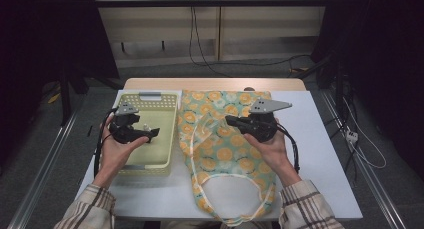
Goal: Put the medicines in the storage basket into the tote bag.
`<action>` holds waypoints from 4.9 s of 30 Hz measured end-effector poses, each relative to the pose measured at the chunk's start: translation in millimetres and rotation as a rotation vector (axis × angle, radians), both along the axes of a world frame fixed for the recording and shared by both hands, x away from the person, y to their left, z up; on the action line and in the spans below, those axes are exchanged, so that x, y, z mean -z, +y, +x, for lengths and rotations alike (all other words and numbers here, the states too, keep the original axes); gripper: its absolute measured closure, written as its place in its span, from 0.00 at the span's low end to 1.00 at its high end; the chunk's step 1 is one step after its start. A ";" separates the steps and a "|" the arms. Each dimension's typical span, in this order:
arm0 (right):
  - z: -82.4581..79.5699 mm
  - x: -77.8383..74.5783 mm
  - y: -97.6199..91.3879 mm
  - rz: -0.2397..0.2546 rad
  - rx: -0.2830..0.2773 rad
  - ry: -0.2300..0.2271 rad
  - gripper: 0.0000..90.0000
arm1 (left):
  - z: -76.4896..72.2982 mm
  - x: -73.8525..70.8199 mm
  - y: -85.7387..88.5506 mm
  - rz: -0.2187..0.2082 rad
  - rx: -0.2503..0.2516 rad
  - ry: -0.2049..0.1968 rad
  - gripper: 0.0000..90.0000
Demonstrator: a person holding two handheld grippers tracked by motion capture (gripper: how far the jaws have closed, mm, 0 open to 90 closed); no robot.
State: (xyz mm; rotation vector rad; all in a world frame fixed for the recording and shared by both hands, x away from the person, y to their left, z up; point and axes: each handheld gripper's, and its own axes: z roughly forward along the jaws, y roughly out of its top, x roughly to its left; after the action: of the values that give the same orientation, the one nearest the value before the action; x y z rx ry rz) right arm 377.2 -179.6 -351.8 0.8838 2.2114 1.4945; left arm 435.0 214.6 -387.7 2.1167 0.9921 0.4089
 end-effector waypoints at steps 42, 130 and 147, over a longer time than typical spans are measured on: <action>2.7 5.1 4.0 -0.017 -0.003 0.016 1.00 | 29.4 29.9 -1.1 0.169 -0.028 0.189 0.67; 1.1 2.6 1.9 -0.011 0.004 0.000 1.00 | -75.6 -27.2 -155.0 -0.182 0.398 -0.093 0.67; 3.0 3.3 0.4 -0.004 0.007 0.002 1.00 | -59.1 7.2 -196.3 -0.081 0.423 -0.036 0.67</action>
State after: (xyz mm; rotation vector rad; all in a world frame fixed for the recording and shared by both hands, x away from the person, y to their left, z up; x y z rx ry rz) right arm 380.2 -179.2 -355.0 0.8917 2.2094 1.4864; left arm 375.9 18.2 -394.8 2.1638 0.5081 0.1906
